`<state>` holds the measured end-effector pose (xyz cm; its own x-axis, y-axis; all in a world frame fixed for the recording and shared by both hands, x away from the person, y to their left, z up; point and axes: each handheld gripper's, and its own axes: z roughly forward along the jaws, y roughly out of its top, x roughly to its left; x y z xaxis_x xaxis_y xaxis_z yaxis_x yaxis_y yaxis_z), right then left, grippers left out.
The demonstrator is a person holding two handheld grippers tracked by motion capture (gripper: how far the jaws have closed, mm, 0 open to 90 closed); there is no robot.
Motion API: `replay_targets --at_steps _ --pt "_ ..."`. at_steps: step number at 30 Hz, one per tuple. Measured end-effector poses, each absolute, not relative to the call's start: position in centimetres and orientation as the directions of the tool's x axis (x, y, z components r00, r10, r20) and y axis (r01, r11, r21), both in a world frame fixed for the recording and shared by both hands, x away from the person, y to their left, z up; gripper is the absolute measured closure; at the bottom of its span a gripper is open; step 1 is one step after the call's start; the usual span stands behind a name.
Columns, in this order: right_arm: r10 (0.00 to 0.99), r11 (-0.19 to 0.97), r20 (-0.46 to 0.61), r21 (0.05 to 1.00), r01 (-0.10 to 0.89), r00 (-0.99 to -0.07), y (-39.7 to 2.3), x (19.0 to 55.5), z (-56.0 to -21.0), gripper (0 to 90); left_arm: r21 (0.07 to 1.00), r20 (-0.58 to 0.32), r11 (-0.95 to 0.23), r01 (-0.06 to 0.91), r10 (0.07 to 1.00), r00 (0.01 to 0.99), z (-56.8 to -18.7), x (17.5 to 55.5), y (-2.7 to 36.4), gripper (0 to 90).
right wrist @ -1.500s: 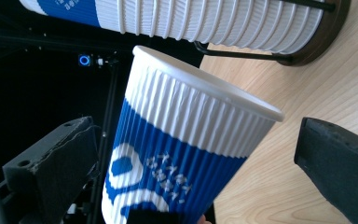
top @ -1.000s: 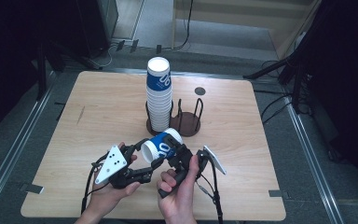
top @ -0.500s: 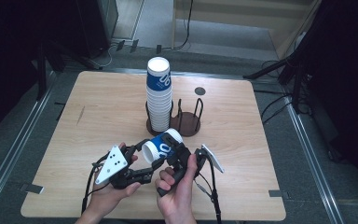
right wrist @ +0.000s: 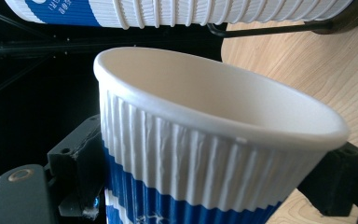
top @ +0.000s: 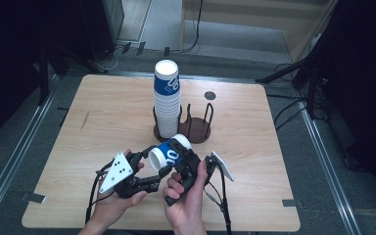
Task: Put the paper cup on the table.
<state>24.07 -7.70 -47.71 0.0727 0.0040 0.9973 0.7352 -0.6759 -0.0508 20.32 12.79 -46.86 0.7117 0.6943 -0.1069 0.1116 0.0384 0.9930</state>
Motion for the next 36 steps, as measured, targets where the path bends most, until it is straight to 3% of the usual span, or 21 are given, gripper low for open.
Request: replay_targets --at_steps 18,30,36 --pt "-0.039 -0.672 0.996 -0.089 0.735 0.085 -7.77 23.77 -48.00 20.1 0.992 -0.114 0.040 0.118 0.681 0.723 -47.02 20.27 12.98 27.9" --pt "-0.011 -0.682 0.999 -0.047 0.730 0.054 -7.56 23.63 -47.75 22.2 0.989 -0.138 0.051 0.141 0.685 0.716 -46.81 20.08 13.18 26.9" --pt "0.018 -0.682 1.000 0.000 0.732 0.016 -7.54 23.67 -47.25 22.6 0.986 -0.156 0.065 0.153 0.684 0.713 -46.65 20.01 13.41 14.8"
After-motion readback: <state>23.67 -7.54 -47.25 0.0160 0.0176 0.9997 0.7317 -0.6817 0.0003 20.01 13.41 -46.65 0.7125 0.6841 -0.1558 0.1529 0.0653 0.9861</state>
